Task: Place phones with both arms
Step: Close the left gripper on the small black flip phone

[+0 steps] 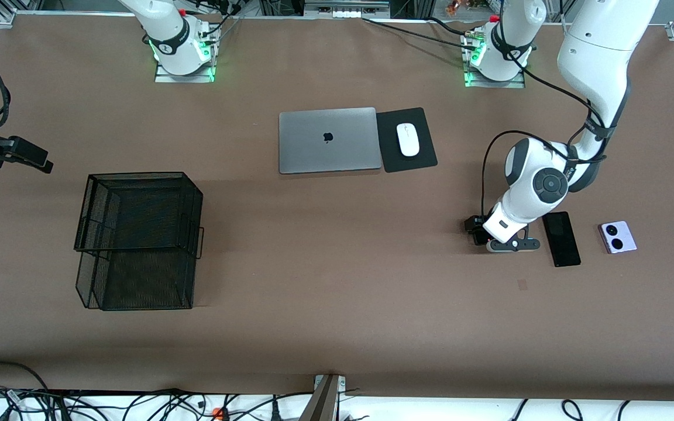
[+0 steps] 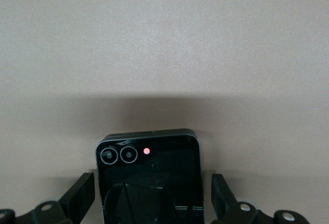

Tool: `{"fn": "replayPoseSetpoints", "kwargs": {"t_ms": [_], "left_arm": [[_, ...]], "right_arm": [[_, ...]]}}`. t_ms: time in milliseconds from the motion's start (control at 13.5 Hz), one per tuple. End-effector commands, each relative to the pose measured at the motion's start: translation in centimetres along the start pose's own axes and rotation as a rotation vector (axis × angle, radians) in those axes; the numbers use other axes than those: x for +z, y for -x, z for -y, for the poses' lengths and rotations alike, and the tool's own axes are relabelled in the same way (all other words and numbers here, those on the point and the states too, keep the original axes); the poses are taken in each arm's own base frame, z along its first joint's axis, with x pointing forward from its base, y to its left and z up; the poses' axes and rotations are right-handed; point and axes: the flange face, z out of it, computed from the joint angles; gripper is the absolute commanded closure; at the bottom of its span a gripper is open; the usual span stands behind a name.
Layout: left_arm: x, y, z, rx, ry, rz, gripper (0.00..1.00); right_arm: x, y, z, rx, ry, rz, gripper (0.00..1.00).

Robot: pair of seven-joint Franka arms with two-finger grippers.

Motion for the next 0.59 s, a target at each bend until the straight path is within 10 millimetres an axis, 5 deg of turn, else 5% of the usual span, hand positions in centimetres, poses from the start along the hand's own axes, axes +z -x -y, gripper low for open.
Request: {"fn": "replayPoseSetpoints", "kwargs": {"t_ms": [0, 74, 149, 520], "left_arm": [[0.2, 0.0, -0.1, 0.001, -0.014, -0.002, 0.31], [0.2, 0.0, -0.1, 0.001, -0.014, -0.002, 0.55], [0.3, -0.1, 0.0, 0.001, -0.014, -0.003, 0.64], [-2.7, -1.8, -0.3, -0.005, -0.028, 0.03, 0.68]], "right_arm": [[-0.3, 0.1, 0.2, 0.01, -0.018, -0.004, 0.0], [-0.3, 0.1, 0.2, 0.008, -0.018, -0.006, 0.0], [-0.3, 0.1, 0.1, 0.01, -0.018, -0.006, 0.0], [-0.3, 0.1, 0.3, 0.005, -0.018, -0.006, 0.0]]}}
